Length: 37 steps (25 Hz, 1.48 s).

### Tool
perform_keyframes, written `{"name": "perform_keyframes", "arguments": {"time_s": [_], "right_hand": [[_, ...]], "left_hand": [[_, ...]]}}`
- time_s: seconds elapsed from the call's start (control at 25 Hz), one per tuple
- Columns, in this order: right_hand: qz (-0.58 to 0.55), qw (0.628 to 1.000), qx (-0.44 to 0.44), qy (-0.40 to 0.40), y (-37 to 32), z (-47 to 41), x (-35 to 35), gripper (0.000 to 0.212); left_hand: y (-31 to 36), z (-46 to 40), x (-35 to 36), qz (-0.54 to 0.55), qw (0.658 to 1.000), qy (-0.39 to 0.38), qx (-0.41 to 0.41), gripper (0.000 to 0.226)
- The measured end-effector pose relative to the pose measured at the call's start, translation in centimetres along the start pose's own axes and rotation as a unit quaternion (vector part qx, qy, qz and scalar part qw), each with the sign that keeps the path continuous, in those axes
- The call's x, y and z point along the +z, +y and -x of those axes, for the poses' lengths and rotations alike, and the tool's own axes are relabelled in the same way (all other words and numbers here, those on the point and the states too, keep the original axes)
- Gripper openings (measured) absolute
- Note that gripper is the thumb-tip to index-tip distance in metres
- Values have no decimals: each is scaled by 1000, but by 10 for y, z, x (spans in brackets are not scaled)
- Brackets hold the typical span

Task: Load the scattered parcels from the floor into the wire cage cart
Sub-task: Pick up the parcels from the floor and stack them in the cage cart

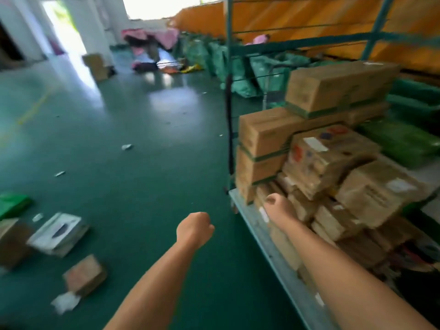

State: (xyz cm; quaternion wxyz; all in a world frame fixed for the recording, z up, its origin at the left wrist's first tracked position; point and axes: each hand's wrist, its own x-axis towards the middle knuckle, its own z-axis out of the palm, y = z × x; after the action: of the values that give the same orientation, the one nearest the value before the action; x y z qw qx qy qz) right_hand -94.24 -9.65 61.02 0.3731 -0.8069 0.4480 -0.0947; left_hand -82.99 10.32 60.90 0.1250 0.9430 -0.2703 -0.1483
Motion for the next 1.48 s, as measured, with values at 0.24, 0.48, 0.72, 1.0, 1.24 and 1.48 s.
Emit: {"name": "perform_keyframes", "arguments": {"time_s": [0.24,0.48,0.72,1.0,1.24,1.48], "right_hand": [[21,991,-61,-114,-114,96,168,15],[78,963,-126,-225,-199,183,294,18],[112,925,-191,-309,-270,210,403,18],[155,848,-286,-420,-363,274,528,25],[167,762,-367,-506,-394,414,603,16],[186,733,-383,-530,-398,575,660,20]], "left_hand": [[-201,77,-35,44,991,18,-123,24],[-348,144,-53,71,967,52,-238,24],[-449,169,-56,101,928,46,-356,23],[-552,246,-73,130,838,61,-526,23],[-626,371,-63,173,759,97,-620,23],[-701,522,-45,212,713,113,-659,23]]}}
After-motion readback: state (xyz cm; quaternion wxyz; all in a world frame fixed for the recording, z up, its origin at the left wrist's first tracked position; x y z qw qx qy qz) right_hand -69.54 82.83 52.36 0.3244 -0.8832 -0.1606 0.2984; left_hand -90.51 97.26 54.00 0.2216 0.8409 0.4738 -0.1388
